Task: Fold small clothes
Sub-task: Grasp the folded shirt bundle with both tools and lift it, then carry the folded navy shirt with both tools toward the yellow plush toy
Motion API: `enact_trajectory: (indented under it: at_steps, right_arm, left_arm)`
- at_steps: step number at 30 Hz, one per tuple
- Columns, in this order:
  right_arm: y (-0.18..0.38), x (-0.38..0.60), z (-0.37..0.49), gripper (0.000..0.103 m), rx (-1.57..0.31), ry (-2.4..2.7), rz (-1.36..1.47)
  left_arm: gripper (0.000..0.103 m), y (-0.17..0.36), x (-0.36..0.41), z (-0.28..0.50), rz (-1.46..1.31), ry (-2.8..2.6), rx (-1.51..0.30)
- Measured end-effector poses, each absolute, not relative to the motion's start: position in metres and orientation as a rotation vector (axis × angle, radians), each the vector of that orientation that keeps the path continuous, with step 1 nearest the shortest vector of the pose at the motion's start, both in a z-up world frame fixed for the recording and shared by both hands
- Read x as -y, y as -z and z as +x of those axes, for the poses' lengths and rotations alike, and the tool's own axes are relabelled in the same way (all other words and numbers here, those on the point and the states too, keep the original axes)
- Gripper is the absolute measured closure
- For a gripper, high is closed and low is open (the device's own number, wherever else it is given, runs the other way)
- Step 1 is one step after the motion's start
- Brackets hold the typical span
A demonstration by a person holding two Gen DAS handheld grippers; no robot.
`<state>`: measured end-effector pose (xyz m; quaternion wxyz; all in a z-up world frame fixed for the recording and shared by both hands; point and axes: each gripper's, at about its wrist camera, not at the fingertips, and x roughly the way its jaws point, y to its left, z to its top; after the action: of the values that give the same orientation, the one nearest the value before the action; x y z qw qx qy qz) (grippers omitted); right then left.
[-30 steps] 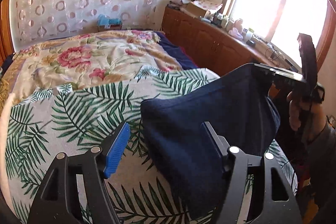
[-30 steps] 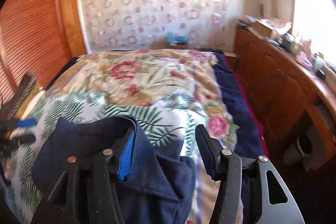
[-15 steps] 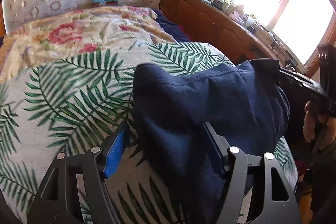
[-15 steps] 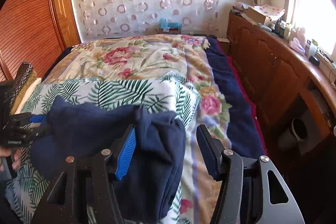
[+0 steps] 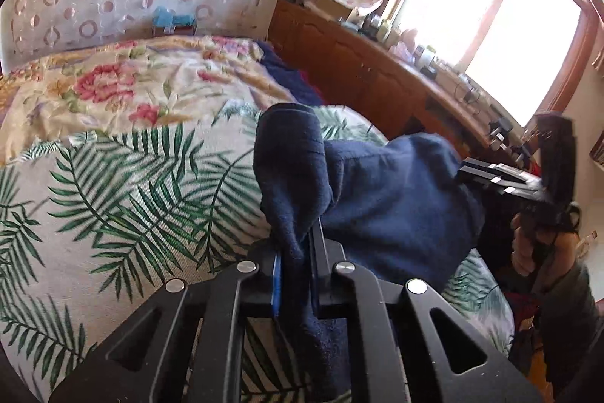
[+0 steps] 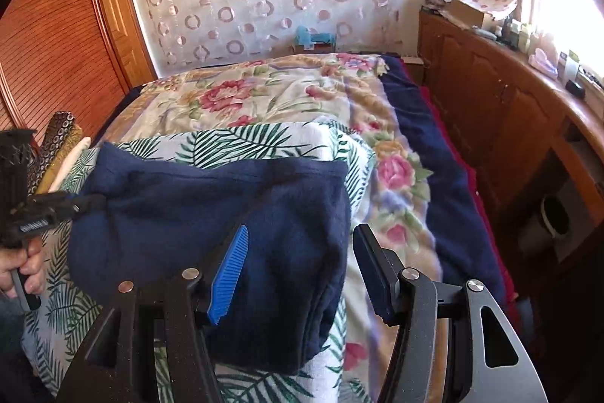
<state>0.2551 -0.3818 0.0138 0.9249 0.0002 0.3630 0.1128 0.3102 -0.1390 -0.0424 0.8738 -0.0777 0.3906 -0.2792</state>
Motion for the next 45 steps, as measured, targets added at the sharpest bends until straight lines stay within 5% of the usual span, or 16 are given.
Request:
enact_trajectory:
  at_steps: [7,24,29,31,45]
  right_arm:
    - [-0.011,0.368,0.259,0.038,-0.748,-0.285,-0.001]
    - [0.024,0.351,0.321,0.031,-0.872,-0.384,0.059]
    - [0.025,0.343,0.318,0.073,-0.864,-0.452,0.042]
    - [0.02,0.343,0.314,0.078,-0.839,-0.452,0.031]
    - [-0.047,0.275,0.278,0.082,-0.583,-0.65,-0.031]
  left_arm:
    - [0.092,0.005,0.108,0.286,-0.148,0.538,-0.715]
    - [0.092,0.057,0.08,0.298,-0.138,0.454,-0.816]
    - [0.092,0.048,0.079,0.292,-0.149,0.47,-0.785]
    - [0.092,0.043,0.077,0.288,-0.151,0.478,-0.77]
    - [0.092,-0.029,-0.024,0.217,-0.223,0.353,-0.545]
